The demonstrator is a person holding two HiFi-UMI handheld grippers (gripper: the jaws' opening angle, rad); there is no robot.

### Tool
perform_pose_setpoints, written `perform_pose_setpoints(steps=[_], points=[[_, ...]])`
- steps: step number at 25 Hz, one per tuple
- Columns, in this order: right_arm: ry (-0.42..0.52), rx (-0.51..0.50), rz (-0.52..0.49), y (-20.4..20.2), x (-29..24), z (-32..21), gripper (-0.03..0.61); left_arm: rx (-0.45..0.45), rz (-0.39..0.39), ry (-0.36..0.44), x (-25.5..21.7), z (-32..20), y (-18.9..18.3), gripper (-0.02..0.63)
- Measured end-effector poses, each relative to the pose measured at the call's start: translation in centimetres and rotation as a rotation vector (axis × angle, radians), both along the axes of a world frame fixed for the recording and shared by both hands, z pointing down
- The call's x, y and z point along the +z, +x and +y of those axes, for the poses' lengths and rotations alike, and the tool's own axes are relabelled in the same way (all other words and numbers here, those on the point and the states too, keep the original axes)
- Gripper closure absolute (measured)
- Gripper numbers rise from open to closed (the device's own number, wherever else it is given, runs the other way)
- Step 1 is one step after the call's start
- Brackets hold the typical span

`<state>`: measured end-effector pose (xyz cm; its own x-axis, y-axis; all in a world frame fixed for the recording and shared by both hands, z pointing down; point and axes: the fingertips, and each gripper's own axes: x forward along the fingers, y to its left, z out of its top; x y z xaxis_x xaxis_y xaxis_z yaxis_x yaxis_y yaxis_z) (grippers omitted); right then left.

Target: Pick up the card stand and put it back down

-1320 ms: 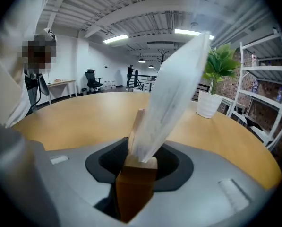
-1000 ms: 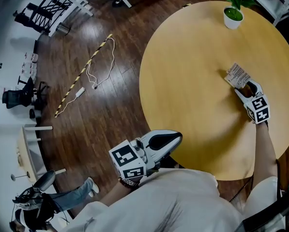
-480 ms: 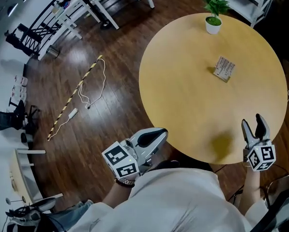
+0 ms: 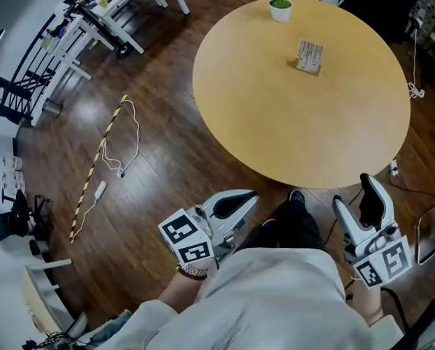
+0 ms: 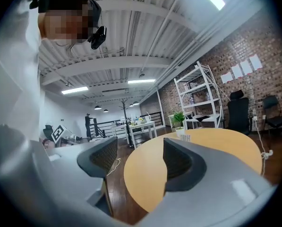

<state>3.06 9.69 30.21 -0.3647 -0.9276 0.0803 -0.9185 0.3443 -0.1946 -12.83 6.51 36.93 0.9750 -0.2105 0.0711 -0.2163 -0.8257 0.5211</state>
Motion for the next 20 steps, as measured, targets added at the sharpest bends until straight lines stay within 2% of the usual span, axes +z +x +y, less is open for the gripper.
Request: perform_pose_setpoints(steps=[4,9,13,16,20], points=[[0.022,0.037,0.001,-0.5,-1.4,3.9,0.284,0.046,0.029,0.054,-2.1,2.6,0.3,0.620],[0.067,-0.004,0.052,-0.9,-2.7,7.5,0.284,0.069,0.055,0.136,-5.2,6.2,2.8,0.620],[0.110,-0.043,0.058,-1.9,-4.5,8.4,0.285,0.085,0.078,0.165,-7.2,7.9,3.7,0.620],[0.143,-0.052,0.071,-2.0,-4.8,9.4,0.301,0.110,0.098,0.154,-7.3,9.1,4.5,0.620],[0.141,-0.052,0.051,-1.4,-4.8,11.1,0.302,0.144,0.112,0.151,-8.1,11.0,5.6,0.620]])
